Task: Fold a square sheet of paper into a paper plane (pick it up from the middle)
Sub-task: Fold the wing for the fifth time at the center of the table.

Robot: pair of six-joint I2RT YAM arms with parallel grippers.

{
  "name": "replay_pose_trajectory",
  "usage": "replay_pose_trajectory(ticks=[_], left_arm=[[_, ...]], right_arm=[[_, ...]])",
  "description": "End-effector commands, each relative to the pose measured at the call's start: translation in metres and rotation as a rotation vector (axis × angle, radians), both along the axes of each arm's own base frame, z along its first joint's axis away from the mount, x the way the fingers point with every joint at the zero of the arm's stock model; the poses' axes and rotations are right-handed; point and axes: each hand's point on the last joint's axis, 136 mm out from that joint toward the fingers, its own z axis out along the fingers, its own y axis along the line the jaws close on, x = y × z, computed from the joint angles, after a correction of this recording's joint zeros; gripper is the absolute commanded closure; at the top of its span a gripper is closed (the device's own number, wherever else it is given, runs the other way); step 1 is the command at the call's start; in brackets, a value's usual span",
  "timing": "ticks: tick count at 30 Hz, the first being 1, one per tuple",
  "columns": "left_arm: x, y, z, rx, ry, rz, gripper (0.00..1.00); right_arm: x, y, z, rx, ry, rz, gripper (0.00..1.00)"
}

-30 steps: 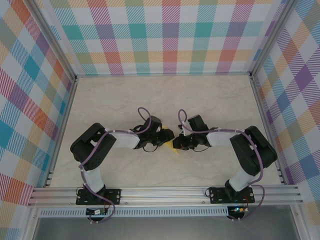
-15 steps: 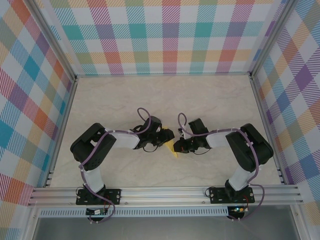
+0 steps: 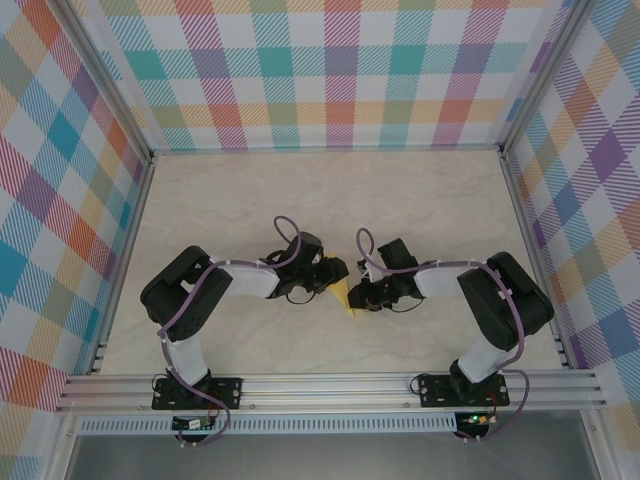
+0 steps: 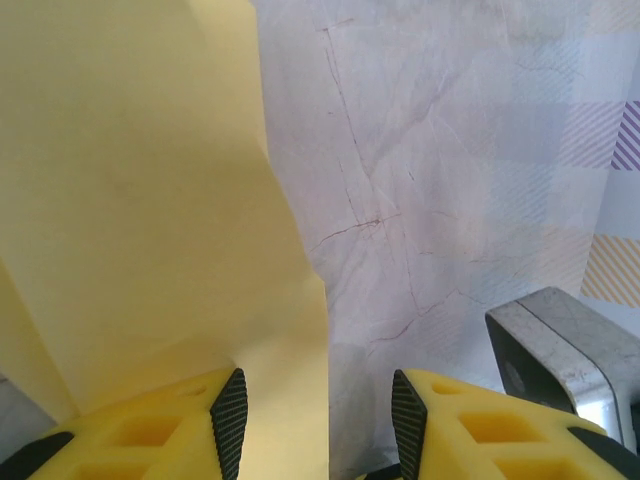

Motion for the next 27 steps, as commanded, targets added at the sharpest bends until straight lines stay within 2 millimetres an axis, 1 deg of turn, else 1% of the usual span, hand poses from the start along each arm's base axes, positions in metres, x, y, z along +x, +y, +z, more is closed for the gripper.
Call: replay_pose_trajectory(ticks=[1, 6, 12, 16, 17, 21, 25, 27], left_arm=[[-0.015, 0.019, -0.028, 0.081, 0.086, 0.011, 0.55], [-0.015, 0.018, -0.028, 0.078, 0.087, 0.008, 0.55], [-0.015, 0.017, -0.025, 0.072, 0.082, -0.001, 0.55], [-0.015, 0.017, -0.025, 0.073, 0.083, -0.002, 0.55], [-0.015, 0.017, -0.025, 0.072, 0.083, -0.001, 0.55], [-0.015, 0.017, -0.025, 0.073, 0.084, -0.002, 0.55], [-0.015, 0.017, -0.025, 0.074, 0.085, 0.001, 0.55], [-0.015, 0.018, -0.025, 0.079, 0.086, 0.003, 0.55]], right_arm=[[-0.009, -0.002, 0.006, -0.01, 0.037, 0.008, 0.86], [-0.009, -0.002, 0.01, -0.004, 0.024, 0.006, 0.84], [0.007, 0.001, 0.019, -0.008, -0.007, -0.038, 0.78], [0.016, 0.003, 0.018, -0.001, 0.011, -0.061, 0.77], [0.017, 0.004, 0.018, 0.004, 0.017, -0.062, 0.78], [0.018, 0.006, 0.018, 0.028, 0.032, -0.055, 0.9], [0.01, 0.007, 0.014, 0.042, 0.052, -0.017, 0.96], [0.003, 0.006, 0.009, 0.045, 0.071, 0.005, 0.97]])
